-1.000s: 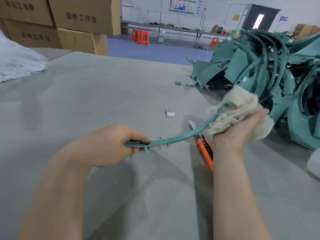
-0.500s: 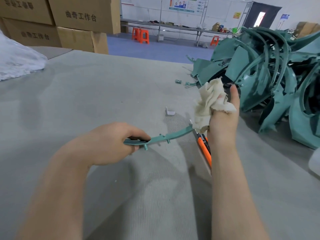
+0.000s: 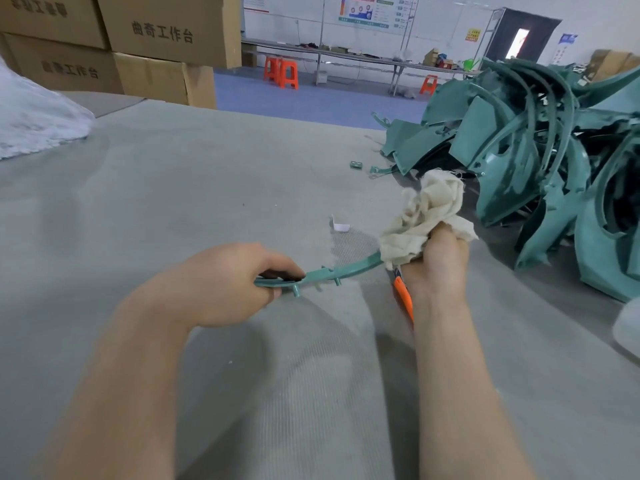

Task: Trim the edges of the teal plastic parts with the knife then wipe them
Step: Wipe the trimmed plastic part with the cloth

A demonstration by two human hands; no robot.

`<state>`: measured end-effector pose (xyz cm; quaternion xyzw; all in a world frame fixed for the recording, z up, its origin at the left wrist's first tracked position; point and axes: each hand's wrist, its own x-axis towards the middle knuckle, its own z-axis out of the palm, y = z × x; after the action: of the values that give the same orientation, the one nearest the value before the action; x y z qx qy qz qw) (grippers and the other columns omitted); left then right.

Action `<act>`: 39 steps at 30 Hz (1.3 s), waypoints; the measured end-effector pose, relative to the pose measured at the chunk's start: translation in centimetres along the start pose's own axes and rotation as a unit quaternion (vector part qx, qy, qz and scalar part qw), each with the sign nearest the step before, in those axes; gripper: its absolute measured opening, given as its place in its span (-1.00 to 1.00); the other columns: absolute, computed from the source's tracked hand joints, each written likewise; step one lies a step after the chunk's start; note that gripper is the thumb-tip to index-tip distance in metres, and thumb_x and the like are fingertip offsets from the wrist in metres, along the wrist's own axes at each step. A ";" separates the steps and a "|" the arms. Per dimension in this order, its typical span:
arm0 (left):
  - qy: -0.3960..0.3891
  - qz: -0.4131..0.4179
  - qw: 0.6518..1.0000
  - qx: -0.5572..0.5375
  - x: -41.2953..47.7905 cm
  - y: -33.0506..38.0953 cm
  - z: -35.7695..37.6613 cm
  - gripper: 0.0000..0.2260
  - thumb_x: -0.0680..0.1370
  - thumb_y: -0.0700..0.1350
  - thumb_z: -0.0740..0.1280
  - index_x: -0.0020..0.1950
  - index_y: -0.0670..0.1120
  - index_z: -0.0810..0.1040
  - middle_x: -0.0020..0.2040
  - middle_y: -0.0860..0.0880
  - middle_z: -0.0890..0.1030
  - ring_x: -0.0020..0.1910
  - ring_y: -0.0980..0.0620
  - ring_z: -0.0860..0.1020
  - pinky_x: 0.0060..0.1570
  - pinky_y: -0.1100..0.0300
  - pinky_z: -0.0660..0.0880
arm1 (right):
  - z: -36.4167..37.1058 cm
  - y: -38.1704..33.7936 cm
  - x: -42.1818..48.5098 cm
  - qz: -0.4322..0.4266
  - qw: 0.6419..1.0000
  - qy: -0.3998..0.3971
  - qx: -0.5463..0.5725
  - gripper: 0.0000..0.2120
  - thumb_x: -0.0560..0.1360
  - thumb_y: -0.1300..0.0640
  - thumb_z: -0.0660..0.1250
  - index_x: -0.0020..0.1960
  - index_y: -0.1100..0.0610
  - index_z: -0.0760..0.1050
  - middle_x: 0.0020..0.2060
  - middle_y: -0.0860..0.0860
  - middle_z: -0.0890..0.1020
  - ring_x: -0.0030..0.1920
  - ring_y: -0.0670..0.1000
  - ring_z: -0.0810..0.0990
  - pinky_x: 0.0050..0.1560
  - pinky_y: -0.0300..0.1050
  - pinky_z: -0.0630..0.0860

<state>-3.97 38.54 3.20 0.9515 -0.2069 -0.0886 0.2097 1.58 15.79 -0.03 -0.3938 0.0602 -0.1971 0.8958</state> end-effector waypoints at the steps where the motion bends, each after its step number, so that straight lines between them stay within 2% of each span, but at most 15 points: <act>1: -0.003 -0.001 1.000 0.003 -0.1 0.1 0.0 -0.70 0.57 -0.13 0.26 0.00 0.34 0.48 -0.03 0.26 0.58 0.04 0.20 0.52 0.09 0.24 0.43 | -0.1 0.2 0.0 0.017 1.000 0.026 -0.003 -0.68 0.55 0.40 0.05 -0.27 0.11 0.39 -0.48 -0.04 0.50 -0.51 -0.11 0.47 -0.46 -0.29 0.42; 4: -0.008 -0.005 1.000 0.019 -0.4 0.1 0.2 -0.63 0.56 -0.13 0.28 -0.12 0.41 0.38 0.04 0.23 0.59 0.07 0.22 0.50 0.12 0.26 0.42 | -0.4 0.4 0.1 0.070 0.991 0.104 -0.051 -0.71 0.60 0.24 0.07 -0.27 0.09 0.35 -0.50 -0.07 0.48 -0.56 -0.13 0.47 -0.45 -0.27 0.43; 7: -0.003 -0.007 1.000 0.011 -0.5 0.2 0.5 -0.66 0.56 -0.12 0.28 -0.09 0.40 0.42 0.03 0.24 0.59 0.07 0.23 0.50 0.11 0.28 0.41 | -0.5 0.4 0.2 0.056 0.993 0.051 0.089 -0.62 0.64 0.01 -0.01 -0.31 0.07 0.30 -0.52 -0.07 0.46 -0.54 -0.10 0.41 -0.41 -0.29 0.38; 9: 0.002 -0.011 1.000 0.009 -0.3 0.3 0.5 -0.71 0.57 -0.11 0.28 0.08 0.32 0.51 0.05 0.26 0.58 0.10 0.22 0.50 0.12 0.28 0.40 | -0.6 0.1 0.3 0.027 0.991 0.059 0.121 -0.51 0.60 -0.28 -0.01 -0.13 0.05 0.49 -0.29 -0.04 0.59 -0.36 -0.06 0.55 -0.29 -0.23 0.49; 11: 0.020 -0.015 1.000 0.001 -0.1 0.3 0.5 -0.71 0.57 -0.13 0.28 0.18 0.22 0.54 0.02 0.28 0.55 0.09 0.22 0.50 0.07 0.34 0.38 | -0.3 -0.3 0.2 -0.019 0.997 0.076 0.021 -0.39 0.50 -0.41 0.07 0.21 0.04 0.50 -0.04 -0.04 0.63 -0.12 -0.07 0.62 -0.05 -0.16 0.53; 15: 0.040 -0.017 0.999 -0.018 0.4 0.7 0.3 -0.72 0.58 -0.16 0.26 0.21 0.15 0.54 0.01 0.21 0.56 0.09 0.16 0.52 0.02 0.31 0.39 | 0.5 0.3 0.5 -0.186 0.943 0.082 -0.265 -0.21 0.44 0.03 0.42 0.52 0.12 0.07 0.33 0.12 0.38 0.13 -0.24 0.52 0.18 -0.32 0.42; 18: 0.038 -0.030 0.999 -0.016 0.6 1.1 0.2 -0.71 0.59 -0.15 0.24 0.24 0.14 0.54 0.12 0.17 0.58 0.14 0.15 0.51 0.11 0.27 0.40 | 0.4 1.9 0.6 -0.178 0.913 -0.011 -0.367 -0.16 0.46 0.23 0.39 0.56 -0.03 -0.02 0.37 -0.09 0.39 0.25 -0.30 0.44 0.26 -0.35 0.38; 20: 0.041 -0.033 0.998 -0.016 0.7 1.1 0.3 -0.71 0.59 -0.15 0.25 0.25 0.14 0.53 0.13 0.18 0.58 0.14 0.16 0.51 0.11 0.28 0.40 | -0.3 2.3 0.8 -0.178 0.919 0.007 -0.351 -0.34 0.51 0.40 0.26 0.52 0.00 0.18 0.20 -0.21 0.50 0.04 -0.42 0.50 0.09 -0.46 0.44; 22: 0.042 -0.034 0.998 -0.018 0.6 1.1 0.3 -0.71 0.59 -0.16 0.25 0.24 0.14 0.54 0.13 0.18 0.58 0.13 0.16 0.51 0.10 0.28 0.40 | -0.2 1.9 0.4 -0.199 0.920 0.066 -0.330 -0.43 0.48 0.50 0.18 0.37 0.01 0.36 0.05 -0.15 0.56 0.03 -0.21 0.59 0.18 -0.11 0.55; 24: 0.030 -0.035 0.999 -0.013 0.4 1.1 0.3 -0.71 0.59 -0.15 0.25 0.23 0.15 0.54 0.13 0.18 0.58 0.14 0.16 0.51 0.13 0.26 0.40 | 0.1 0.8 0.3 -0.245 0.939 0.100 -0.218 -0.57 0.49 0.38 0.21 0.32 0.09 0.40 0.15 0.07 0.59 0.14 0.04 0.59 0.22 0.16 0.52; 27: 0.006 -0.033 0.999 0.006 0.1 0.9 0.3 -0.72 0.58 -0.12 0.25 0.19 0.22 0.54 0.10 0.20 0.60 0.13 0.16 0.52 0.17 0.19 0.43 | -0.6 -0.7 0.6 -0.250 0.959 0.096 -0.089 -0.49 0.47 0.18 0.23 0.39 0.29 0.31 0.20 0.21 0.52 0.05 0.09 0.57 0.03 -0.09 0.56; 30: 0.002 -0.036 0.999 0.009 0.0 0.9 0.2 -0.72 0.57 -0.12 0.26 0.16 0.25 0.54 0.08 0.17 0.62 0.11 0.16 0.52 0.17 0.16 0.44 | -0.6 -0.4 0.3 -0.162 0.979 0.030 -0.122 -0.59 0.39 0.19 0.22 0.24 0.14 0.34 -0.06 0.13 0.48 -0.22 0.01 0.48 -0.30 -0.25 0.41; 34: 0.000 -0.039 0.999 0.007 0.1 1.0 0.0 -0.71 0.57 -0.13 0.26 0.15 0.26 0.54 0.05 0.17 0.62 0.08 0.13 0.53 0.15 0.13 0.45 | 0.4 0.5 0.0 -0.116 0.970 -0.045 -0.209 -0.63 0.41 0.18 0.19 0.17 -0.09 0.48 0.03 -0.08 0.61 -0.01 -0.15 0.61 -0.01 -0.25 0.57; 36: -0.002 -0.038 0.999 0.002 0.0 1.0 0.0 -0.71 0.57 -0.13 0.26 0.14 0.27 0.54 0.06 0.18 0.61 0.08 0.14 0.53 0.15 0.15 0.45 | 0.4 0.4 0.2 -0.157 0.963 -0.011 -0.220 -0.63 0.40 0.29 0.18 0.02 -0.11 0.55 -0.15 -0.22 0.65 -0.11 -0.23 0.61 -0.08 -0.21 0.57; 39: -0.003 -0.034 0.999 -0.004 0.0 0.9 0.0 -0.71 0.56 -0.14 0.27 0.11 0.27 0.54 0.05 0.17 0.61 0.09 0.14 0.53 0.15 0.17 0.44 | 0.1 0.8 0.3 -0.207 0.959 0.021 -0.194 -0.56 0.54 0.43 0.16 0.29 0.01 0.42 -0.15 -0.35 0.60 -0.16 -0.40 0.57 -0.13 -0.46 0.47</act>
<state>-4.33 37.81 3.64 0.9570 -0.1745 -0.0992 0.2095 2.13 16.25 -0.48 -0.5592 0.0334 -0.3714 0.7404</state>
